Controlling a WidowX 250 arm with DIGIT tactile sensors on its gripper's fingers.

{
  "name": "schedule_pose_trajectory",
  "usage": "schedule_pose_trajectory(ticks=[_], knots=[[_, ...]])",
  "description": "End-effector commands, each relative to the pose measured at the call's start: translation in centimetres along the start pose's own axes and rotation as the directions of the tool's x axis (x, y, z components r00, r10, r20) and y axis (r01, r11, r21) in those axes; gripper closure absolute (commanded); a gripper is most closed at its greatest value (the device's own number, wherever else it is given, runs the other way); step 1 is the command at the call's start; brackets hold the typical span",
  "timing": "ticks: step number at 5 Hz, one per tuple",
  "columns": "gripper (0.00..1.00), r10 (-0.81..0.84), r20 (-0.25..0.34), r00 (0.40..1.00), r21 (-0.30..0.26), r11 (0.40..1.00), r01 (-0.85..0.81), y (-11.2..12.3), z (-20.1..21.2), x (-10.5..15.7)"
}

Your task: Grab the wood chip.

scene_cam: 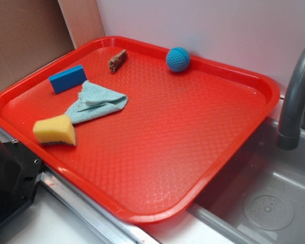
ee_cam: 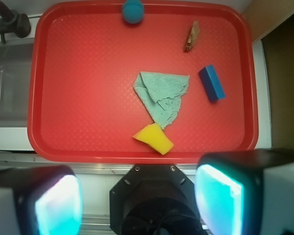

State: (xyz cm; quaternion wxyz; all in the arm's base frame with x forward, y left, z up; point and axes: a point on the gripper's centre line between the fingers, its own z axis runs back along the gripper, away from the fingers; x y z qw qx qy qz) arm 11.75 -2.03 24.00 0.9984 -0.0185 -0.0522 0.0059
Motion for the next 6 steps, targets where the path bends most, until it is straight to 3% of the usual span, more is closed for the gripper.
schedule_pose_trajectory(ticks=[1, 2, 3, 4, 5, 6], knots=[[0.0, 0.0, 0.0, 1.0, 0.0, 1.0, 0.0, 0.0, 0.0, 0.0], [0.0, 0.152, 0.035, 0.988, 0.006, 0.988, -0.152, 1.6, -1.2, 1.6], [0.0, 0.333, 0.118, 0.935, 0.005, 0.942, -0.336, 3.3, -3.1, 3.3], [0.0, 0.408, 0.179, 0.895, 0.07, 0.902, -0.426, 5.0, -5.4, 5.8], [0.0, 0.482, 0.267, 0.834, 0.076, 0.853, -0.517, 7.0, -8.3, 8.8], [0.0, 0.495, 0.301, 0.815, 0.094, 0.835, -0.542, 8.4, -10.5, 10.9]])
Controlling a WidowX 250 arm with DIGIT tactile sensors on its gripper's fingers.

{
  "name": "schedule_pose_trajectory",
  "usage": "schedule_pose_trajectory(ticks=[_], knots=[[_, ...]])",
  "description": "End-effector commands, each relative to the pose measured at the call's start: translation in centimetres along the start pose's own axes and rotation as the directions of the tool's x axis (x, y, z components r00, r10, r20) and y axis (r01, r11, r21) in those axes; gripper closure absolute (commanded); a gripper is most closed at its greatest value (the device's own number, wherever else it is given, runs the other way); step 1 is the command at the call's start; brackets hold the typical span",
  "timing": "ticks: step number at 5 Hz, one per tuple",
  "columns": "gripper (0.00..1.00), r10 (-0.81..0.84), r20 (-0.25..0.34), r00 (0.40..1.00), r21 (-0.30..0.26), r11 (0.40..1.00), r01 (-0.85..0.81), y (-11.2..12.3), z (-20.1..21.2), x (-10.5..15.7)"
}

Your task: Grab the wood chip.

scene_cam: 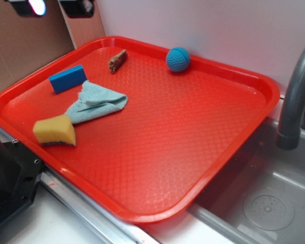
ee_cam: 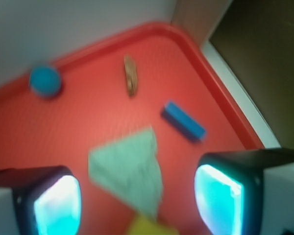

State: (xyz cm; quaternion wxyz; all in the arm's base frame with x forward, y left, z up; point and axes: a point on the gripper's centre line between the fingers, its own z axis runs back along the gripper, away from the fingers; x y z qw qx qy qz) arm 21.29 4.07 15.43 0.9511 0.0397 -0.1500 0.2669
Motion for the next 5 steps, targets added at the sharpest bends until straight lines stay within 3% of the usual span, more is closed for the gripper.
schedule_pose_trajectory(ticks=[1, 2, 4, 5], knots=[[0.0, 0.063, 0.067, 0.996, 0.064, 0.996, -0.068, 1.0, -6.7, 5.1], [0.0, 0.071, 0.058, 0.996, 0.088, 0.993, -0.076, 1.2, -10.9, 6.6], [0.0, 0.022, 0.027, 0.999, 0.047, 0.999, -0.023, 0.9, -15.4, 7.7], [1.0, 0.002, 0.021, 1.0, 0.038, 0.999, -0.003, 0.7, -15.6, 7.2]])
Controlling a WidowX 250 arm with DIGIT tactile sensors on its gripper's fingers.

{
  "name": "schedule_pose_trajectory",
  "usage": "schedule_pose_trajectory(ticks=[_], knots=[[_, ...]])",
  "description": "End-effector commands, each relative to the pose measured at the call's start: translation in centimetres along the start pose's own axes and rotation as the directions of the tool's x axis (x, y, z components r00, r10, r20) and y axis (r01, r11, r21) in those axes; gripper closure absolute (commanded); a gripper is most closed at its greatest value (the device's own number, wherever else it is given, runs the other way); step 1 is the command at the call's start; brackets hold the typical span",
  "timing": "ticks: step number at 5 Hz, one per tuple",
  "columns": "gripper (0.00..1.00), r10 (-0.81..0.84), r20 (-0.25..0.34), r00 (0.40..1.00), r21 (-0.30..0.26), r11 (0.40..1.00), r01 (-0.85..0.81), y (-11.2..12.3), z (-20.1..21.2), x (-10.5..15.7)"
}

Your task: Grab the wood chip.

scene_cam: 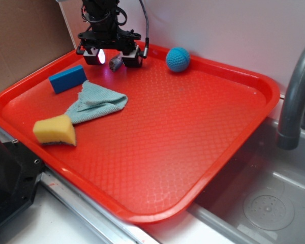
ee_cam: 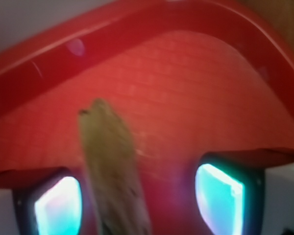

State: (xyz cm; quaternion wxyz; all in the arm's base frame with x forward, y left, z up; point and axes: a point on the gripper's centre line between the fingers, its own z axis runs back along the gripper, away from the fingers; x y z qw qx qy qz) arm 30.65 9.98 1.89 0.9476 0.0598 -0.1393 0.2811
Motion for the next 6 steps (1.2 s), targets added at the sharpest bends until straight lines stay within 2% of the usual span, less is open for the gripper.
schedule_pose_trajectory(ticks=[1, 2, 3, 4, 5, 6], knots=[[1.0, 0.003, 0.026, 1.0, -0.028, 1.0, -0.002, 0.7, 0.8, 0.6], [1.0, 0.033, 0.02, 0.999, 0.006, 0.999, -0.033, 0.6, 1.5, 0.5], [1.0, 0.005, 0.006, 1.0, 0.101, 0.995, -0.005, -1.0, 6.3, 0.3], [1.0, -0.118, -0.071, 0.991, 0.011, 0.993, 0.119, -2.4, 11.8, -1.8], [1.0, -0.275, -0.151, 0.949, -0.145, 0.956, 0.254, -2.9, 16.9, -5.4], [1.0, -0.357, -0.164, 0.92, -0.206, 0.924, 0.322, -2.4, 21.3, -8.9]])
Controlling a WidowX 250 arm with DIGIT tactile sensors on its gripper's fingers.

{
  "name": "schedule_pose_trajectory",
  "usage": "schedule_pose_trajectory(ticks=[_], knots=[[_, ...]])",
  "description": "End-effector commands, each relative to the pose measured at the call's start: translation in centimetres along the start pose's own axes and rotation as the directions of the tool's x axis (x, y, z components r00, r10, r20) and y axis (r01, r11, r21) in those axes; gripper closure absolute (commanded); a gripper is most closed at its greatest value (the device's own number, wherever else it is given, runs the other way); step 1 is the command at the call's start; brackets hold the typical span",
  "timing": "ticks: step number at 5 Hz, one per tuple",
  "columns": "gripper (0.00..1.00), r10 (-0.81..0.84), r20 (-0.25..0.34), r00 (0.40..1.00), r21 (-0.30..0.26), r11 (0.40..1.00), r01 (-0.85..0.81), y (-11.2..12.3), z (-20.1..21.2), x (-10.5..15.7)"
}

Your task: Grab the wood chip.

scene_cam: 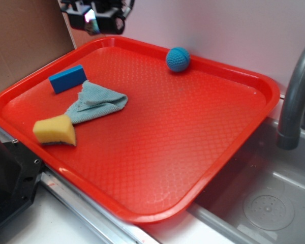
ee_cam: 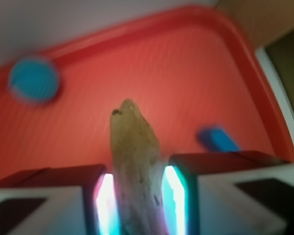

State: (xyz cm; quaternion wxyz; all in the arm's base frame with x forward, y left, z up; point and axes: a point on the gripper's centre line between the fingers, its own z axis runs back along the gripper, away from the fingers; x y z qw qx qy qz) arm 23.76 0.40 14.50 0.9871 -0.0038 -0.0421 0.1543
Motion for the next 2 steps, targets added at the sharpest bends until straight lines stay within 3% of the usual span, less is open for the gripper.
schedule_pose_trajectory(ticks=[1, 2], knots=[[1.0, -0.102, 0.016, 0.995, -0.084, 0.991, 0.102, 0.49, 7.39, -6.39], [1.0, -0.12, 0.011, 0.993, -0.045, 0.992, 0.12, 0.99, 6.64, -6.28]])
